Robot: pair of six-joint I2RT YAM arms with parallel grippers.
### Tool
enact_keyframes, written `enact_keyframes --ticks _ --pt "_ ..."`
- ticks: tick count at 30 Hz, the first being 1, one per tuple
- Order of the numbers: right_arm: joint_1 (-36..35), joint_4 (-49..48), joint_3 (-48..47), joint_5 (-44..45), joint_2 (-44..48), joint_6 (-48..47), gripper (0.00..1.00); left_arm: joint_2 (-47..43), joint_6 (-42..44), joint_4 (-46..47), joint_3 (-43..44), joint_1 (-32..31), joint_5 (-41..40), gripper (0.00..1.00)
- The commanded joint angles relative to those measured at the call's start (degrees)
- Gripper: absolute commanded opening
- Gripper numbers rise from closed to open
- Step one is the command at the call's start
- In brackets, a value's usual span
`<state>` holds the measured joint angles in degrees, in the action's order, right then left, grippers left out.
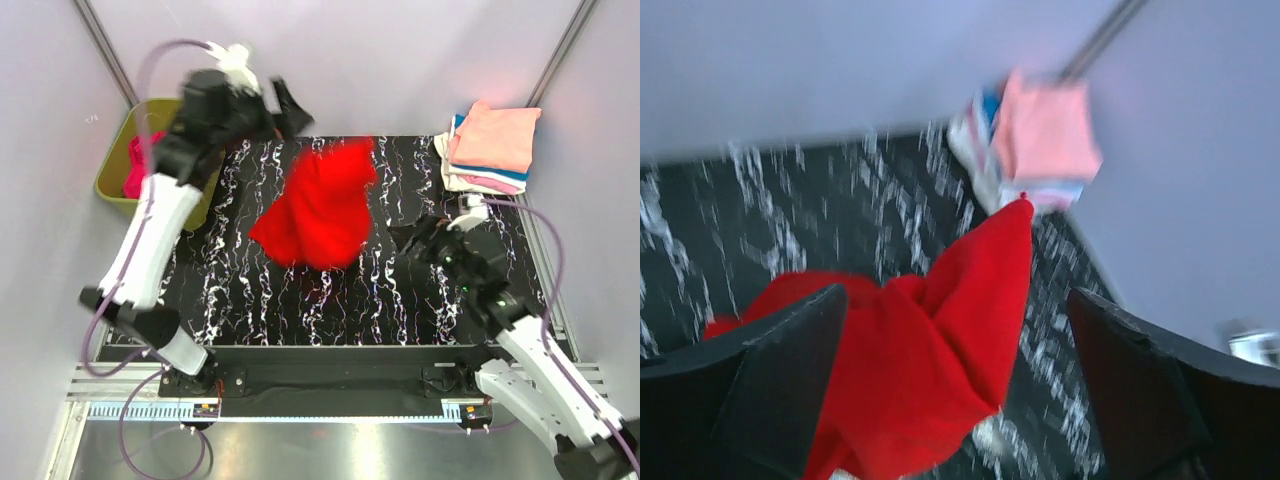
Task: Fold and stack the t-shirts
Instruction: Move the tshirt to the center of the board, then flatten the tshirt out
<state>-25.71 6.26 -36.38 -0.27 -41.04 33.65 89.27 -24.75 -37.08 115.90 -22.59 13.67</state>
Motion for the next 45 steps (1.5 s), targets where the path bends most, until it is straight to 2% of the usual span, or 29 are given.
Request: enact_keyframes --ticks 1,2,5,9,12,15,17,20,22,27,31,35,36,41,45 --pt "0.14 13.67 -7.73 3.54 2.89 -2.8 1.0 3.54 1.9 -11.08 -7.33 -3.24 -1.0 0.99" --pt "0.14 17.08 -8.44 2.39 3.59 -2.97 1.0 0.93 1.64 -9.69 -13.01 -3.77 -2.41 0.99" --pt "0.14 22.63 -8.97 -2.53 2.72 -2.98 1.0 -6.01 0.32 -6.96 -20.78 -3.78 -4.69 0.99" --pt "0.14 23.63 -4.59 -6.14 1.14 2.8 1.0 -12.01 0.49 -8.45 -31.07 -3.78 -8.65 0.99" --pt "0.05 23.18 -3.78 -5.0 -2.28 5.45 1.0 -15.88 0.23 -7.75 -38.71 -3.78 -9.36 0.99" --pt "0.14 26.94 -7.54 -2.37 -9.66 6.69 0.98 -18.43 -0.21 -7.57 -45.48 -3.87 -9.63 0.99" --pt "0.14 34.38 -9.84 1.66 -15.09 7.05 0.97 -20.09 -0.91 -7.74 -49.86 -3.78 -11.37 0.99" --pt "0.14 42.94 -10.29 7.38 -17.41 10.2 0.95 -22.12 -2.4 -7.05 -54.61 -3.69 -13.49 0.99" --pt "0.14 45.85 -7.14 8.81 -16.02 15.12 0.91 -23.0 -3.81 -6.25 -56.56 -3.69 -13.41 0.99" --pt "0.23 41.73 -2.3 7.48 -13.8 21.72 0.84 -23.36 -7.58 -2.3 -62.02 -3.52 -13.06 0.99" --pt "0.23 39.88 -2.12 8.71 -22.39 20.67 0.87 -20.11 -8.91 -1.59 -62.55 -2.03 -15.24 0.99" --pt "0.31 35.41 -1.5 8.36 -29.79 19.09 0.87 -17.12 -9.96 1.91 -65.08 1.84 -14.02 0.99" --pt "0.31 34.7 -1.5 9.23 -30.76 19.0 0.81 -16.51 -10.22 2.79 -65.53 2.46 -14.02 0.99" --pt "1.54 32.32 -2.73 9.15 -34.81 16.54 0.72 -10.71 -11.72 7.81 -65.89 5.27 -14.9 0.99" --pt "3.65 30.83 -3.0 7.31 -36.83 14.61 0.62 -6.32 -13.48 10.62 -64.13 5.63 -15.52 0.99"
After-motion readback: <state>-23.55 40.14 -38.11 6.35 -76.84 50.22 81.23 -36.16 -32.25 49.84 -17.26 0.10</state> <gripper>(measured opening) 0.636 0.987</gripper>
